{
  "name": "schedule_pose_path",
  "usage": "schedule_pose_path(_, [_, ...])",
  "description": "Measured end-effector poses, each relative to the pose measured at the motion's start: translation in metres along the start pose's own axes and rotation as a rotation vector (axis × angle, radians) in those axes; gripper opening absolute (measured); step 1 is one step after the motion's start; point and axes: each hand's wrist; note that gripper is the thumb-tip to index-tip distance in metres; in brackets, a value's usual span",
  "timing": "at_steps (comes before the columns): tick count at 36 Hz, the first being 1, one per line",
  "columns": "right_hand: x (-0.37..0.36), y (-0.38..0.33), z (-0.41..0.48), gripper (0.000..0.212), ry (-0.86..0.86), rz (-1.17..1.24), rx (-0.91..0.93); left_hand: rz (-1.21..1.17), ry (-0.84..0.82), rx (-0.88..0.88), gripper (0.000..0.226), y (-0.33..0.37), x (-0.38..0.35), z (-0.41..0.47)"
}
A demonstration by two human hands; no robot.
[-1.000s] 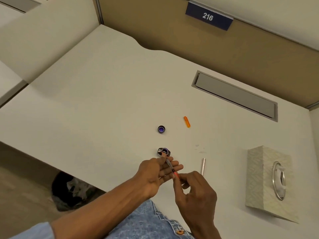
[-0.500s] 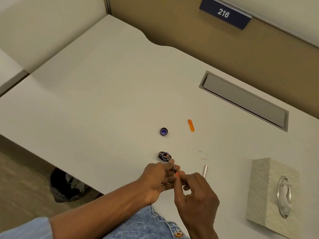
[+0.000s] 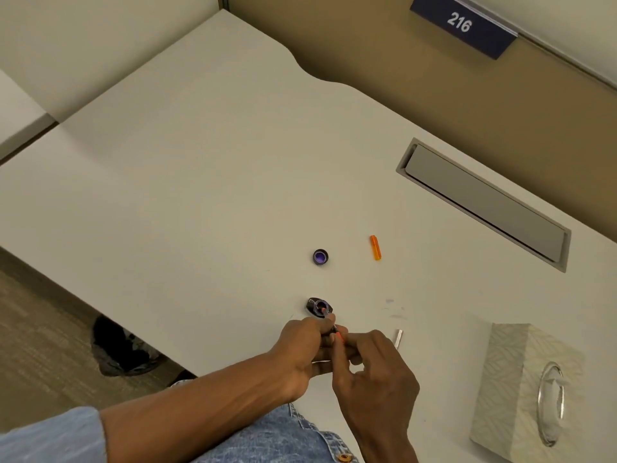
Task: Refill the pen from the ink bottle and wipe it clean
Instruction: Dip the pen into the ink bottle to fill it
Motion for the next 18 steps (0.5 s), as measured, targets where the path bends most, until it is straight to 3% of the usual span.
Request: schedule_pose_path(18, [-0.005,0.000,0.017,0.016,-0.005,-0.032,0.056,-0.042,0.071,0.021,0.032,0.004,-0.002,0.015])
Point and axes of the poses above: each hand's wrist, its own z-axis towards the middle knuckle, its own x-axis out of the back of the hand, y = z × x, and after that the axes turned 4 degrees about -z, right-handed
